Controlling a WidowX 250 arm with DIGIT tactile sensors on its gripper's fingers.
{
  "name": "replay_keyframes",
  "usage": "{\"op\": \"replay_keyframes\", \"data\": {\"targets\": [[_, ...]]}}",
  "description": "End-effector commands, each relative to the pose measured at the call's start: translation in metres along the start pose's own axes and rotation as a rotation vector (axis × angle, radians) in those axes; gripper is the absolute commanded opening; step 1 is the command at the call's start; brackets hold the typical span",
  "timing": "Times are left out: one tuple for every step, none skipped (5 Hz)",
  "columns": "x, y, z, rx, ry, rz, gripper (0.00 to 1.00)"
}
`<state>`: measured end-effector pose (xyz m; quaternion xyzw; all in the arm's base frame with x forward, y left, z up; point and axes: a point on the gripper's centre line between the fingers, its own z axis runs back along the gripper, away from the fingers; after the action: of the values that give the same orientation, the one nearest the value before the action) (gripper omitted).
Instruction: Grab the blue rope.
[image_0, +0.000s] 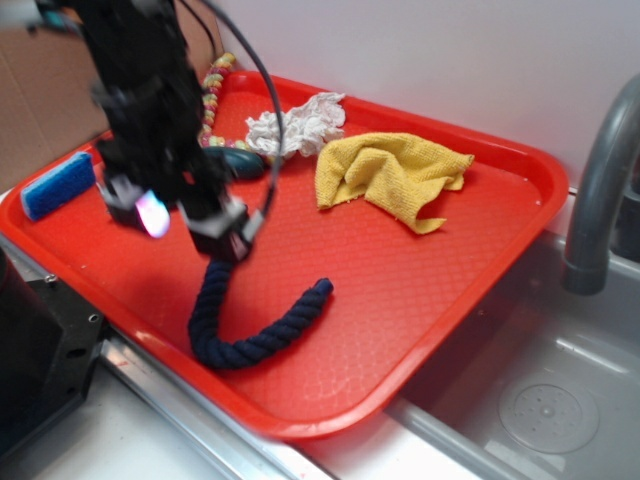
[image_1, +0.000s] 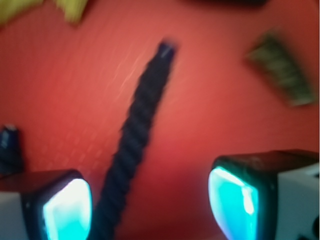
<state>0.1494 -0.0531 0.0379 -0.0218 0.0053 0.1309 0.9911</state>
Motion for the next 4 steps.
{"op": "replay_keyframes", "data": {"targets": [[-0.027, -0.015, -0.031, 0.007, 0.043, -0.014, 1.0], [-0.03, -0.012, -0.029, 0.013, 0.042, -0.007, 0.0], [0.008, -0.013, 0.01, -0.023, 0.044, -0.11, 0.0], [0.034, -0.012, 0.06, -0.049, 0.074, -0.263, 0.0]]}}
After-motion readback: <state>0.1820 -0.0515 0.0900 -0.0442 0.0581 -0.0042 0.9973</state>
